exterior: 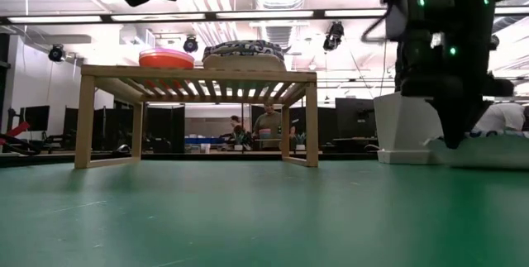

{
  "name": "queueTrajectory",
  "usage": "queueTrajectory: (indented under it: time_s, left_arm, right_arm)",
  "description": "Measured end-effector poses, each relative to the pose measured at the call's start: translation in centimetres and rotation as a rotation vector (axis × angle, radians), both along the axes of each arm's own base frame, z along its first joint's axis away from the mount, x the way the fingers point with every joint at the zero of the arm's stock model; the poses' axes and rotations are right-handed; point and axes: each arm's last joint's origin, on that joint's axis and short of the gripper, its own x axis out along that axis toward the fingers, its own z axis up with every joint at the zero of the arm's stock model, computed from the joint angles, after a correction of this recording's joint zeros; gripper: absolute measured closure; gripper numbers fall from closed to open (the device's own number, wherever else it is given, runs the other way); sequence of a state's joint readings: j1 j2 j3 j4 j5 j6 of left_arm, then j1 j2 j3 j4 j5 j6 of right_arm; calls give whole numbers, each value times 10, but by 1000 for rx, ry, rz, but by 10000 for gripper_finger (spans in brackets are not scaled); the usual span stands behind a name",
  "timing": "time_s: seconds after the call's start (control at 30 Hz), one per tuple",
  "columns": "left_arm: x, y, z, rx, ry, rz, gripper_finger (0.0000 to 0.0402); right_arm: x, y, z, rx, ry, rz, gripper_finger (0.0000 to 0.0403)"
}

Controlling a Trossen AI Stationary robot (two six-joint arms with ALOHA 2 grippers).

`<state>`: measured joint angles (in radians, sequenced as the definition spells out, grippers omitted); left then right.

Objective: Place and stack bowls onto a shelf
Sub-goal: Stack the white blue bowl on top of the white blue bowl on the shelf

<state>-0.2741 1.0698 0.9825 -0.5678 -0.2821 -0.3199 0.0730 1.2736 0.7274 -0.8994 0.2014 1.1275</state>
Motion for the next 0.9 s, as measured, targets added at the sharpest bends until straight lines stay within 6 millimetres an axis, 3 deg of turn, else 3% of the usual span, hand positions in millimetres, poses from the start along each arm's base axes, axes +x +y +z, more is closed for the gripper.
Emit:
queueTrajectory:
  time_s: [0.23,0.37,0.53,0.73,0.8,0.9]
  left_arm:
    - [0,0,0,12,1,-9,271]
    - [0,0,0,19,1,-13,271]
    - [0,0,0,19,1,-13,271]
    - [1,0,1,44,-8,-18,271]
    - [1,0,2,62,-24,-12,271]
    - [2,1,4,81,-44,-3,271]
  right_arm:
    - [27,24,35,157,-154,300,389]
    - [46,48,67,183,-322,633,390]
    - [59,84,119,94,-554,1037,390]
    - [66,110,183,-229,-839,1475,390]
    - [69,108,200,-427,-857,1518,390]
    - [74,95,218,-740,-767,1451,390]
